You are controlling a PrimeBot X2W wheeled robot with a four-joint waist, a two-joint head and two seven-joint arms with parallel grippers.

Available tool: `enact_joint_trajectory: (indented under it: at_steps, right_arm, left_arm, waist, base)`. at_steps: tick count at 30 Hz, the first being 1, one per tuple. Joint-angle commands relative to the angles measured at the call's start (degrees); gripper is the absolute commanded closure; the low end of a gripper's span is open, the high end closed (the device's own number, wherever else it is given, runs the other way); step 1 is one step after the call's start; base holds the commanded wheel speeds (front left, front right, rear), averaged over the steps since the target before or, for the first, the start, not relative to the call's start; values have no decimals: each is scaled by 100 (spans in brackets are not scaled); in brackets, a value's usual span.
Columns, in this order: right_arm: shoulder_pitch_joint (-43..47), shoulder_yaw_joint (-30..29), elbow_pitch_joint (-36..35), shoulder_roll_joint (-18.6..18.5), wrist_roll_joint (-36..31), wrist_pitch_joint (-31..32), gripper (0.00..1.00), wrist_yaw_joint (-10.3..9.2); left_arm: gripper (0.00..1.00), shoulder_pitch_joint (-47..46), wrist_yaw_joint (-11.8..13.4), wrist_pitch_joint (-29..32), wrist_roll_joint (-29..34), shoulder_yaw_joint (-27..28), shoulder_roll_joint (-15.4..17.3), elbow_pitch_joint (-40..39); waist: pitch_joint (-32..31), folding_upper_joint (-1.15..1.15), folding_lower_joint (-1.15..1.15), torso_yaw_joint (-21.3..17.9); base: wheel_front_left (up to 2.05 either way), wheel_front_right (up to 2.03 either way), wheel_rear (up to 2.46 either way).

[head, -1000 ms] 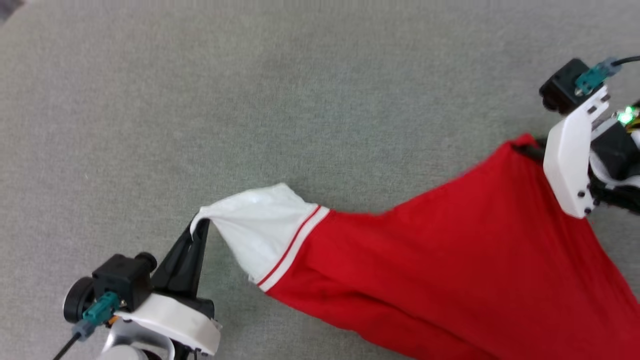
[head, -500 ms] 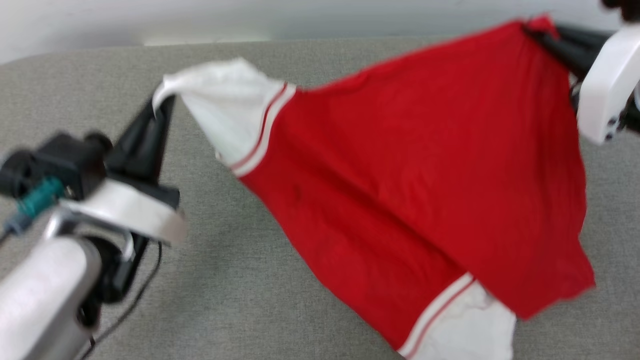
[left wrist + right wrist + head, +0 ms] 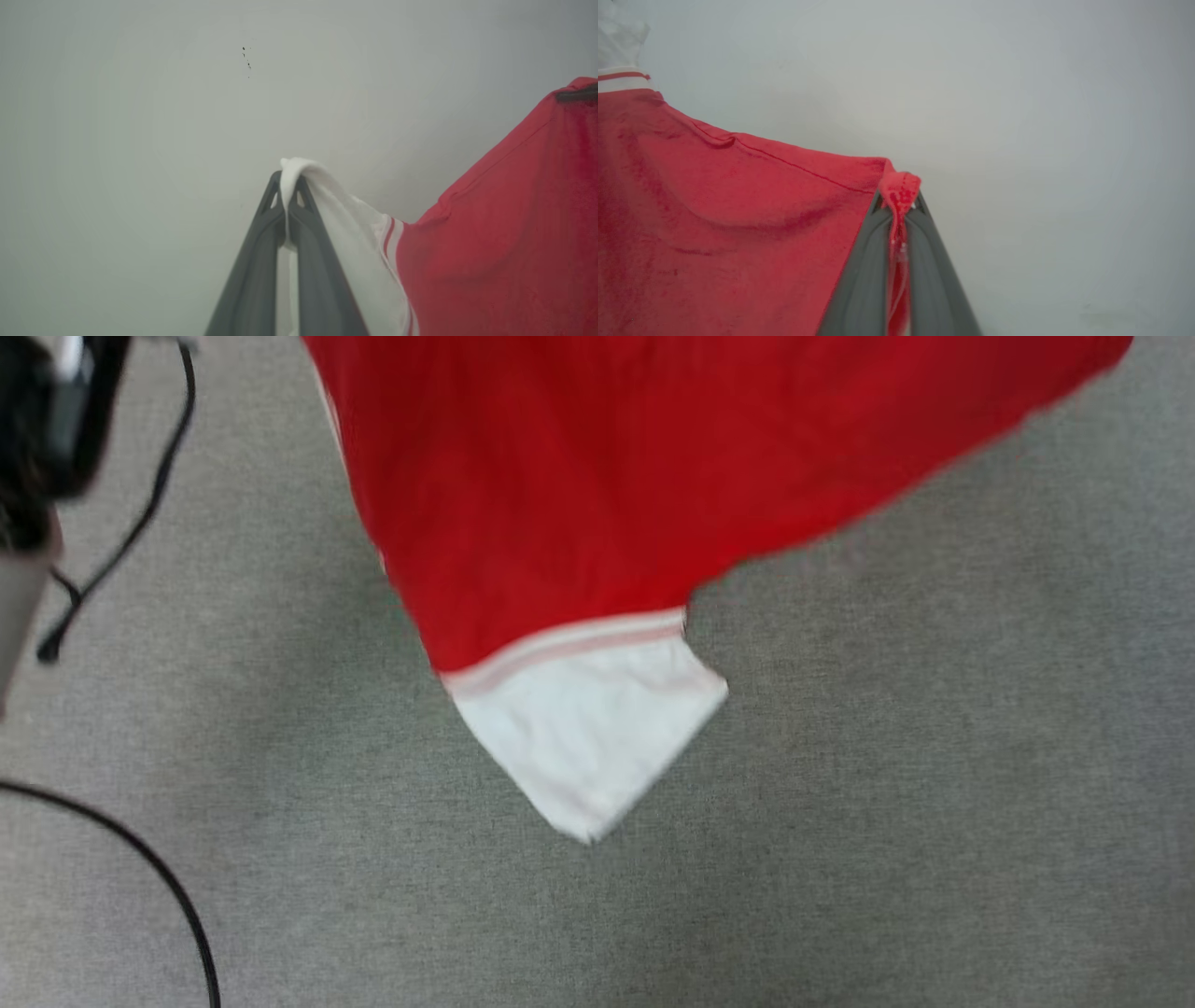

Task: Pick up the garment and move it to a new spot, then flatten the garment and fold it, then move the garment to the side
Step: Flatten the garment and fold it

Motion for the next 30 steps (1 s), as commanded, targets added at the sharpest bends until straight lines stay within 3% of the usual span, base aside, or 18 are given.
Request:
enact_joint_trajectory:
  at_steps: [1, 9, 18, 25, 30]
  right_arm:
    - [-178, -59, 75, 73, -77, -26, 100, -4]
    - [-1518, -258, 713, 317, -675, 29, 100, -4]
    - [-2639, 16, 1471, 588, -1033, -261, 100, -4]
    - [-2081, 501, 1819, 729, -831, -576, 100, -4]
    - [-1363, 825, 2085, 968, -569, -929, 100, -4]
  left_arm:
    - [100, -209, -36, -3, 46, 14, -46, 105]
    - [100, -2224, -476, -7, 324, -61, -576, 1212]
    - [100, -3876, -912, -255, 555, -170, -1022, 2528]
    - [100, -3354, -1011, -568, 513, -341, -1031, 3096]
    - [100, -2459, -1032, -905, 366, -377, -894, 3296]
  waist:
    - [125, 0, -1, 31]
    - [545, 0, -1, 161]
    - [964, 0, -1, 240]
    - [1023, 0, -1, 213]
    - [852, 0, -1, 140]
  base:
    - [0, 0, 0]
    - [0, 0, 0]
    - [0, 0, 0]
    - [0, 0, 0]
    - [0, 0, 0]
